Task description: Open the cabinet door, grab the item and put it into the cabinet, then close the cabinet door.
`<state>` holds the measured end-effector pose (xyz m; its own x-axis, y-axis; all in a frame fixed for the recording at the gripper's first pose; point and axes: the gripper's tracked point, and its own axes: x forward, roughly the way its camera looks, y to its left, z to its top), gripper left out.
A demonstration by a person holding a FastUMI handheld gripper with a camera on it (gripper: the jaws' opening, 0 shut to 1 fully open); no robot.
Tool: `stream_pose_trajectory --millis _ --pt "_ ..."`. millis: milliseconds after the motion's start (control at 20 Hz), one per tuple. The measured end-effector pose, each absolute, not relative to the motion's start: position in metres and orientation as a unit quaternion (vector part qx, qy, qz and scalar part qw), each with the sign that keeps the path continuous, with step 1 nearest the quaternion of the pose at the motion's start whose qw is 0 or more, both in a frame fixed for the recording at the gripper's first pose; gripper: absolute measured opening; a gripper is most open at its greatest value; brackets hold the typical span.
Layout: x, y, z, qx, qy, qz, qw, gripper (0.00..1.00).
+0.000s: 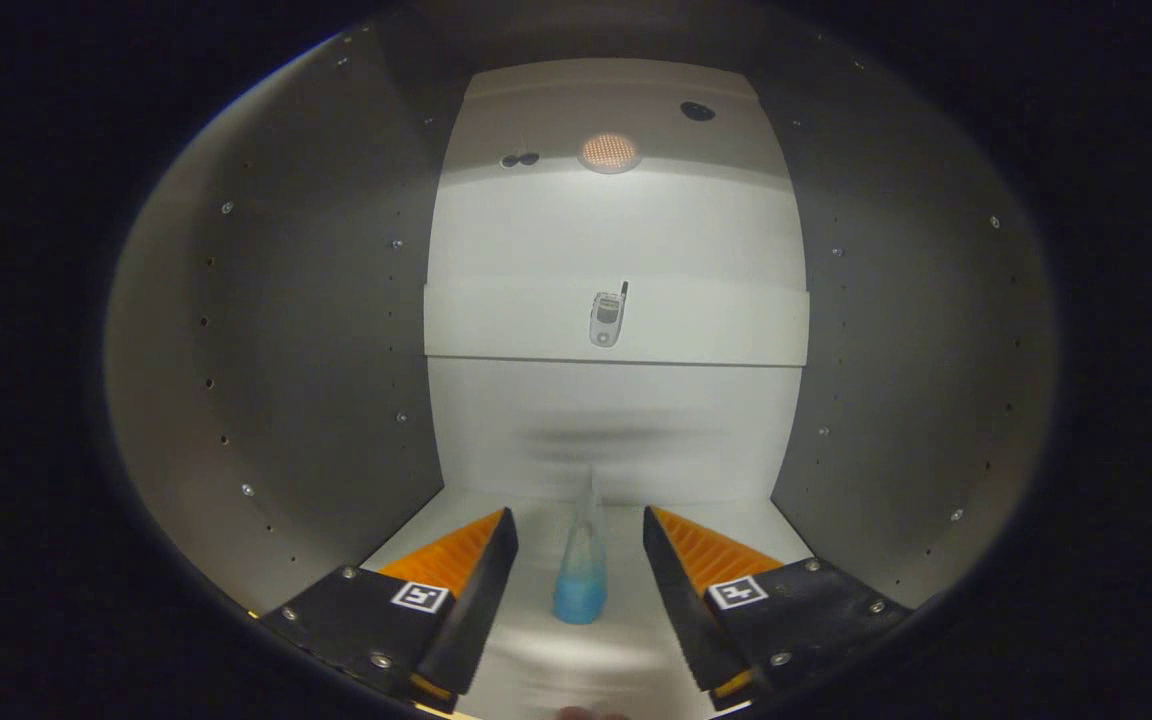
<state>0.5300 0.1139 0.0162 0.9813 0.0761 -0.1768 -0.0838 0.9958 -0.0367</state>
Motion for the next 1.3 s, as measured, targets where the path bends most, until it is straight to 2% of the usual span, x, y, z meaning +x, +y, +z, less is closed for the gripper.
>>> stream_pose_trajectory --millis 200,700,1000,1300 --pt "0.530 0.111 0.016 -0.024 0.087 0.032 0.995 0.92" --pt "0.494 0.115 0.048 0.000 0.064 0.032 0.997 0.93" --pt "0.417 0.122 0.089 0.015 0.037 0.045 0.998 0.93" --pt "0.302 0.124 0.104 0.018 0.027 0.075 0.997 0.93"
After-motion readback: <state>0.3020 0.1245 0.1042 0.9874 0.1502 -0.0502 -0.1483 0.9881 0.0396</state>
